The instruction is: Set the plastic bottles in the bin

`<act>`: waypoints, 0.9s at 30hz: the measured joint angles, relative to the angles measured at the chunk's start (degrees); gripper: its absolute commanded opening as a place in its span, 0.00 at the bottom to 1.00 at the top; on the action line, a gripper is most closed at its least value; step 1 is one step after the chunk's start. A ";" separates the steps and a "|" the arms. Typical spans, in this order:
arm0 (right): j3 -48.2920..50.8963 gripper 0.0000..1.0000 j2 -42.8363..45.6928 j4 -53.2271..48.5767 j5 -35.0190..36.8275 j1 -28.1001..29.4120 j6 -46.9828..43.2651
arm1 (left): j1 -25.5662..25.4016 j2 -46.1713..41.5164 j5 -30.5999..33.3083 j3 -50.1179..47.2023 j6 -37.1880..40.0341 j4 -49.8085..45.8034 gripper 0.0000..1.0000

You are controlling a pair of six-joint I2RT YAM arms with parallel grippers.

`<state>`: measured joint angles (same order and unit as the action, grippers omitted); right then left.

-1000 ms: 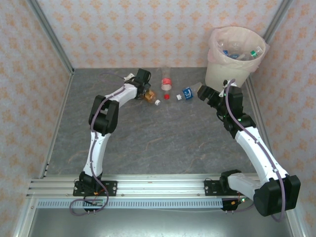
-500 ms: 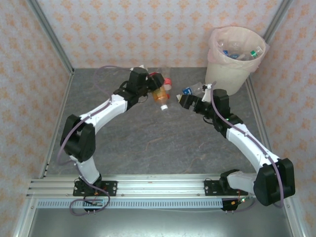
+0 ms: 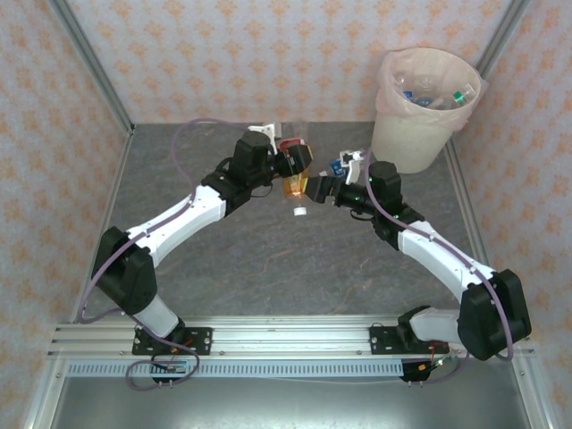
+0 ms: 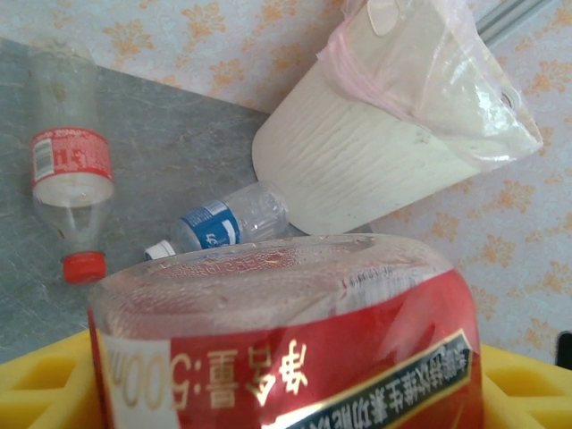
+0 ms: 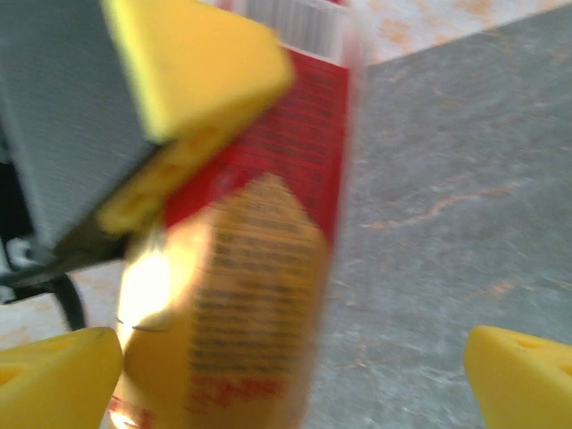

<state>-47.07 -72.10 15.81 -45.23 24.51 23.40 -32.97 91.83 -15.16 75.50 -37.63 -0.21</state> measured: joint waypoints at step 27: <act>-0.39 0.58 -1.60 -4.68 7.23 3.30 0.50 | -2.19 -7.87 -2.01 -5.84 -2.10 4.17 1.00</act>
<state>-47.46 -73.69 11.14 -38.00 27.81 23.90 -35.16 83.96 -17.17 69.67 -39.72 3.97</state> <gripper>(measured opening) 0.641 0.993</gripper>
